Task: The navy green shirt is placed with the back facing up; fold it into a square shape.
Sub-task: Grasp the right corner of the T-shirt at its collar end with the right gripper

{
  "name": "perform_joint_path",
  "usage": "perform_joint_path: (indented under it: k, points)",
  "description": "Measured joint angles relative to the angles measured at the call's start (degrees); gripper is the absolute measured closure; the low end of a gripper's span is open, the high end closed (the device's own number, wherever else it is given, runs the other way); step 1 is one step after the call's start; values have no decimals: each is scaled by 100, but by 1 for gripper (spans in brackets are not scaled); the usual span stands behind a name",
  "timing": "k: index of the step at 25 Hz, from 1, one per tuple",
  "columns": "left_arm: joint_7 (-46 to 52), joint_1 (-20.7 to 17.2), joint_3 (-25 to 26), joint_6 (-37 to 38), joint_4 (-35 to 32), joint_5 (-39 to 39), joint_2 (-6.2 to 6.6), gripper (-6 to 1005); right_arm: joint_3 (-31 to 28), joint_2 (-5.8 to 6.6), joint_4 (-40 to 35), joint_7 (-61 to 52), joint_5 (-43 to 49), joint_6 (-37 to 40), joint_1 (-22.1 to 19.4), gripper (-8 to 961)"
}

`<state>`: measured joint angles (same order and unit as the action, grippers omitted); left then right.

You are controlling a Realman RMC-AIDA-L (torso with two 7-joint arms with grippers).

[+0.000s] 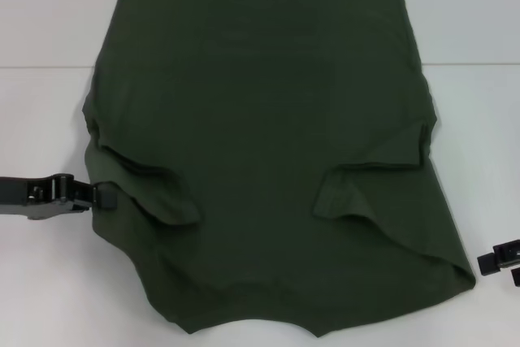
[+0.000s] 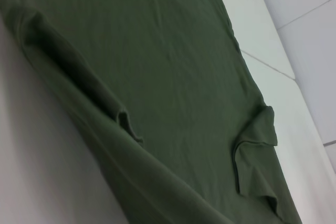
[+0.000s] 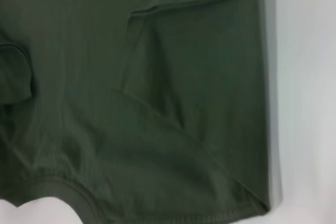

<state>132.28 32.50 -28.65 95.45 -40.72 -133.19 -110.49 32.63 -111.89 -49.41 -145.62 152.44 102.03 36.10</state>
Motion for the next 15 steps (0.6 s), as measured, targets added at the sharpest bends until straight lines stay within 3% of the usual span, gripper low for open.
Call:
perform_joint_path:
  k: [5,15]
  points:
    - [12,13,0,-19,2,11,-7,979,49,-91,96,55,-19,-264,15,97]
    - [23,19,0,-27,3,22,-7,979,192,-122,603,190,-20,-618,185,96]
